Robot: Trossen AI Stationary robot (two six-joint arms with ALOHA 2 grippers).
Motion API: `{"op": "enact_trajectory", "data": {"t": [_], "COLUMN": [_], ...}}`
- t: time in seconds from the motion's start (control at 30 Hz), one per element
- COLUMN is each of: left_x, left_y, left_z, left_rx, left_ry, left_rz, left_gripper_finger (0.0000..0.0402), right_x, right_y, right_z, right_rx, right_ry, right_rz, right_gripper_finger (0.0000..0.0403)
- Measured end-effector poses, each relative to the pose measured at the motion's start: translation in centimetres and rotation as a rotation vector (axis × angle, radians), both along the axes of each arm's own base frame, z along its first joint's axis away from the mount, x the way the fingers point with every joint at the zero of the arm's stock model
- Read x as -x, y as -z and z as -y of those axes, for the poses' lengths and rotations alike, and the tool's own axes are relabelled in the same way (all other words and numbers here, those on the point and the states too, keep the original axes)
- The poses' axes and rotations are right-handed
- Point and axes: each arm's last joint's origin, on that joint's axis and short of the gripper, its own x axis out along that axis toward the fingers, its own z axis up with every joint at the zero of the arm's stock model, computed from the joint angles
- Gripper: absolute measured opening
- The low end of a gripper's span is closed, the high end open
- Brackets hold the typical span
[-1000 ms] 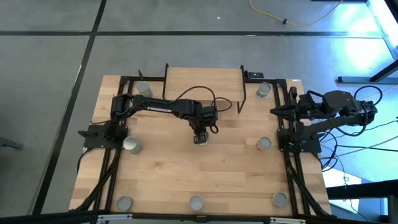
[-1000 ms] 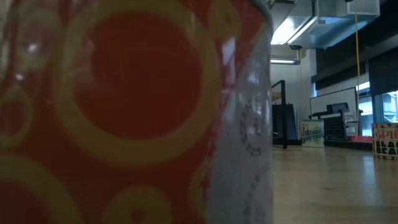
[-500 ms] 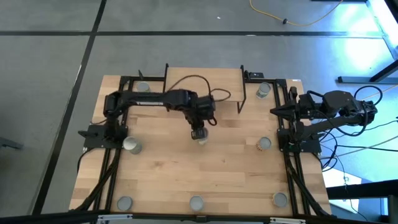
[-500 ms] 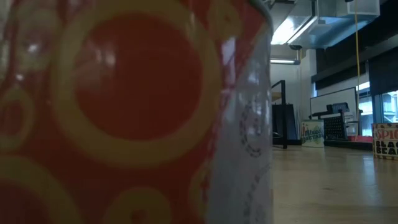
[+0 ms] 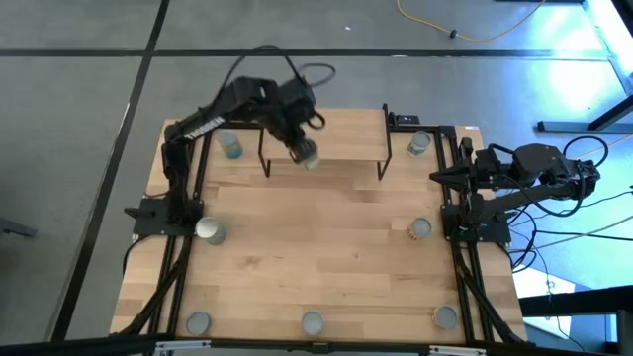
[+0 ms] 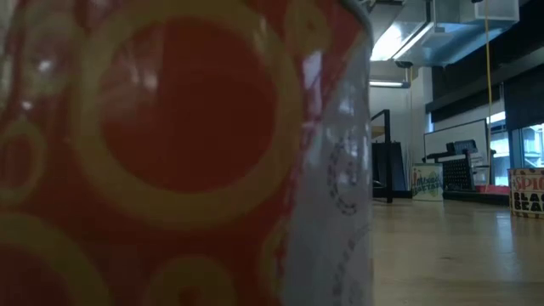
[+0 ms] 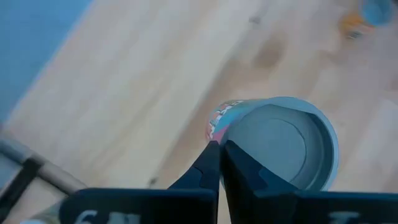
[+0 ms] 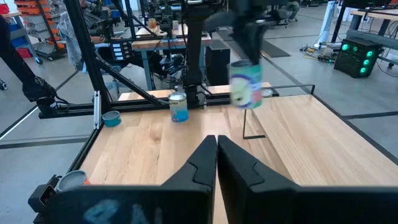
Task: Pick and place cans onto a shelf
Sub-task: Put the canned chicken soup on the shelf
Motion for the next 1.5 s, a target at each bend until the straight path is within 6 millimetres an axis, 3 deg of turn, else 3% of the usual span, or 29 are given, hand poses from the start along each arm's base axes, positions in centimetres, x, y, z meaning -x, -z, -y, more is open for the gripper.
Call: {"op": "enact_trajectory", "data": {"t": [0.13, 0.37, 0.6, 0.77, 1.2, 1.5], "left_x": [2.0, 4.7, 8.0, 8.7, 7.1, 7.1], "left_y": [0.4, 0.5, 0.7, 1.8, 6.8, 7.6], "left_z": [-3.4, -9.6, -13.8, -15.4, -17.1, -17.2], "left_rx": [0.016, -0.023, -0.035, 0.028, 0.019, 0.006], "left_ry": [-0.104, -0.237, -0.364, -0.377, -0.363, -0.374], "left_rz": [-0.063, -0.027, -0.023, 0.000, -0.056, -0.077], "left_gripper_finger": [0.0000, 0.0000, 0.0000, 0.0000, 0.0000, 0.0000], "right_x": [0.0, 0.0, 0.0, 0.0, 0.0, 0.0], "right_y": [0.0, 0.0, 0.0, 0.0, 0.0, 0.0], "right_z": [0.0, 0.0, 0.0, 0.0, 0.0, 0.1], "right_rx": [0.000, -0.002, 0.000, 0.017, 0.026, 0.023], "right_ry": [0.000, 0.001, 0.001, -0.002, 0.012, 0.014], "right_rz": [0.000, 0.000, 0.000, -0.001, -0.001, -0.001], "right_gripper_finger": [0.0017, 0.0017, 0.0017, 0.0017, 0.0017, 0.0017]}}
